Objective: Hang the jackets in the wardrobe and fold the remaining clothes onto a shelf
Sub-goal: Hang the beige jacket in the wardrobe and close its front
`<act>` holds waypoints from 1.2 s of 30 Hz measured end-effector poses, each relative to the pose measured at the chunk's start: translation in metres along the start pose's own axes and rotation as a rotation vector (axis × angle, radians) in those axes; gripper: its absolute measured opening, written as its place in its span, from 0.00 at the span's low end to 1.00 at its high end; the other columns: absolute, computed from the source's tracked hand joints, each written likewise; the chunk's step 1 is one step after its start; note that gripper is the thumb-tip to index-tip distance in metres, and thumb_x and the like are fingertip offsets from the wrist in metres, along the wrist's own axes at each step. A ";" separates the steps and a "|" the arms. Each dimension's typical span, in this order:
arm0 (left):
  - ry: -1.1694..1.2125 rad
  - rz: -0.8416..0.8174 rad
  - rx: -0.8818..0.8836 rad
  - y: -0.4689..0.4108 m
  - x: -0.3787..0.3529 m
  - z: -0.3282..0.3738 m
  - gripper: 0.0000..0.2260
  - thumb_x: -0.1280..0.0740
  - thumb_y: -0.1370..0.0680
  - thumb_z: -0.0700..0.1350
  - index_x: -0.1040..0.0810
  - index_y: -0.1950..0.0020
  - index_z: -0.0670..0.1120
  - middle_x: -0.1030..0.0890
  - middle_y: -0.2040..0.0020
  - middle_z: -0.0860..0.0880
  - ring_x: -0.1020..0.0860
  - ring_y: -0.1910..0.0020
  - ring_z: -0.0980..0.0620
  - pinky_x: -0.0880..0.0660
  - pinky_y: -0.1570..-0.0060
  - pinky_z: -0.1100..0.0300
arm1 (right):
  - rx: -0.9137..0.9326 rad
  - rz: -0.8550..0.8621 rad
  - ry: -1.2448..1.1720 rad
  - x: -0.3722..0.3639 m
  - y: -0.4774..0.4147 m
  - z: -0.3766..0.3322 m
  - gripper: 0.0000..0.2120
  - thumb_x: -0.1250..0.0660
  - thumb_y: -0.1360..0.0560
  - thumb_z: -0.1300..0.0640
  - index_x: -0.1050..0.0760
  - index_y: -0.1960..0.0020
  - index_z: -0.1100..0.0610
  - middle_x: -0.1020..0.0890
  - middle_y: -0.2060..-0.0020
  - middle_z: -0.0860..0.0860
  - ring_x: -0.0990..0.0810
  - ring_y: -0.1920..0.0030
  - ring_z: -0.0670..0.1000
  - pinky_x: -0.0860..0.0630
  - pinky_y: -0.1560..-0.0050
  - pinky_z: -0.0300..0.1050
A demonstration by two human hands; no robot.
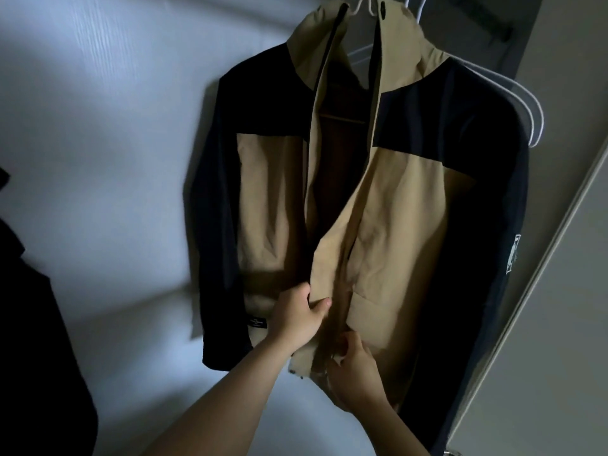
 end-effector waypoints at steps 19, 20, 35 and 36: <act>-0.096 -0.269 0.137 0.030 -0.028 -0.013 0.09 0.34 0.19 0.51 0.20 0.42 0.49 0.16 0.47 0.48 0.16 0.52 0.46 0.18 0.50 0.51 | -0.162 -0.050 -0.132 -0.007 0.023 0.038 0.10 0.38 0.21 0.61 0.19 0.48 0.51 0.16 0.61 0.47 0.17 0.61 0.48 0.18 0.59 0.43; -0.081 -0.268 0.162 0.031 -0.030 -0.018 0.11 0.35 0.18 0.49 0.20 0.39 0.48 0.16 0.44 0.46 0.17 0.48 0.46 0.20 0.47 0.53 | -0.169 -0.042 -0.140 -0.007 0.023 0.042 0.12 0.38 0.21 0.62 0.19 0.45 0.51 0.16 0.59 0.48 0.17 0.59 0.48 0.18 0.58 0.43; 0.050 -0.468 0.282 0.085 -0.062 -0.065 0.15 0.31 0.20 0.54 0.22 0.36 0.51 0.19 0.43 0.57 0.21 0.41 0.51 0.23 0.39 0.55 | -0.345 -0.009 -0.367 -0.048 0.036 0.073 0.10 0.46 0.15 0.49 0.29 0.41 0.52 0.20 0.55 0.51 0.20 0.56 0.50 0.25 0.60 0.45; 0.041 -0.473 0.275 0.090 -0.067 -0.072 0.09 0.32 0.20 0.55 0.20 0.43 0.52 0.18 0.50 0.57 0.19 0.46 0.51 0.22 0.45 0.57 | -0.347 -0.002 -0.357 -0.049 0.036 0.074 0.10 0.46 0.15 0.49 0.30 0.41 0.53 0.20 0.55 0.52 0.19 0.56 0.51 0.23 0.59 0.47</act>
Point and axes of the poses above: each hand's wrist, its own y-axis away from the middle knuckle, its own x-axis out of the back of the hand, z = x × y, the point moved 1 cm from there along -y, towards the middle knuckle
